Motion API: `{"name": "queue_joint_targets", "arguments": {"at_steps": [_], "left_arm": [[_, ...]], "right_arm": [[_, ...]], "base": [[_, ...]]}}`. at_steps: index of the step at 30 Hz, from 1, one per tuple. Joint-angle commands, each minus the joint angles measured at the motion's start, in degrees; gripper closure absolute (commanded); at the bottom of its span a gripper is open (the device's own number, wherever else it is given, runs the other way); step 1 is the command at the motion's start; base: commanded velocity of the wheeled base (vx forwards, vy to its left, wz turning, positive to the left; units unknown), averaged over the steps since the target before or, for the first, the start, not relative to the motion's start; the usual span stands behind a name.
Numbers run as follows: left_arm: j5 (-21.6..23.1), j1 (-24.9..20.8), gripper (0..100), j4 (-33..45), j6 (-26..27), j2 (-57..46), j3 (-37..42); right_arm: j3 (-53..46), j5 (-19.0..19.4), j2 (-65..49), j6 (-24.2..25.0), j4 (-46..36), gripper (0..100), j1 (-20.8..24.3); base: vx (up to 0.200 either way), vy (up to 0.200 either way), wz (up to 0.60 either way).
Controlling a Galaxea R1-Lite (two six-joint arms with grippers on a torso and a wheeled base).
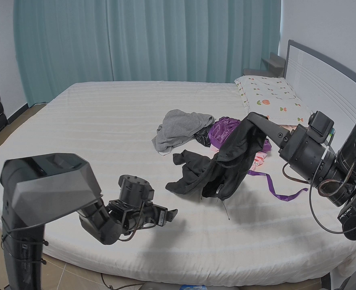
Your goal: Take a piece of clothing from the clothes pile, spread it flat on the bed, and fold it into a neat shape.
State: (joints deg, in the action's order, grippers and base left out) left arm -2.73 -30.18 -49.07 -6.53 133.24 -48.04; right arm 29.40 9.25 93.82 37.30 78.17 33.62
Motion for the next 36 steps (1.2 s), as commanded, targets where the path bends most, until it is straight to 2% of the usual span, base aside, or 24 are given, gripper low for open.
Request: {"name": "queue_joint_targets", "arguments": {"at_steps": [1,7,15,18,19,24,29,31,36], "left_arm": [[-1.58,-1.81,0,-1.47,-1.38,11.69,-11.02],[-3.69,-1.81,0,-0.94,-1.46,15.73,-20.69],[-5.36,-2.25,0,-0.68,-1.73,19.25,-28.86],[-5.62,-2.78,0,0.9,-4.19,20.3,-32.46],[-5.62,-2.86,100,1.17,-4.28,20.3,-32.55],[-5.53,-2.86,100,1.34,-4.45,20.3,-32.46],[-5.79,-2.86,100,-1.03,-7.53,20.13,-31.76],[-6.23,-2.51,100,-2.52,-8.67,18.81,-27.89],[-6.94,-0.75,100,-2.79,-11.48,5.71,-12.6]], "right_arm": [[0.57,-0.11,0.05,-0.56,-0.03,100,0.13],[0.48,-0.11,-0.04,-0.48,0.06,100,0.83],[0.65,-0.2,-0.22,-0.48,0.41,100,0.83],[0.74,-0.2,-0.13,-0.48,0.5,100,0.83],[0.74,-0.2,-0.13,-0.48,0.5,100,0.83],[0.57,-0.2,-0.13,-0.48,0.41,100,0.39],[0.3,-0.2,0.4,-0.56,0.41,100,-1.19],[0.22,-0.11,1.1,-0.56,0.41,100,-2.6],[0.48,-0.11,4.53,-0.56,0.58,100,-7.08]], "base": [[0.0,0.0,0.0],[0.0,0.0,0.0],[0.0,0.0,0.0],[0.0,0.0,0.0],[0.0,0.0,0.0],[0.0,0.0,0.0],[0.0,0.0,0.0],[0.0,0.0,0.0],[0.0,0.0,0.0]]}}
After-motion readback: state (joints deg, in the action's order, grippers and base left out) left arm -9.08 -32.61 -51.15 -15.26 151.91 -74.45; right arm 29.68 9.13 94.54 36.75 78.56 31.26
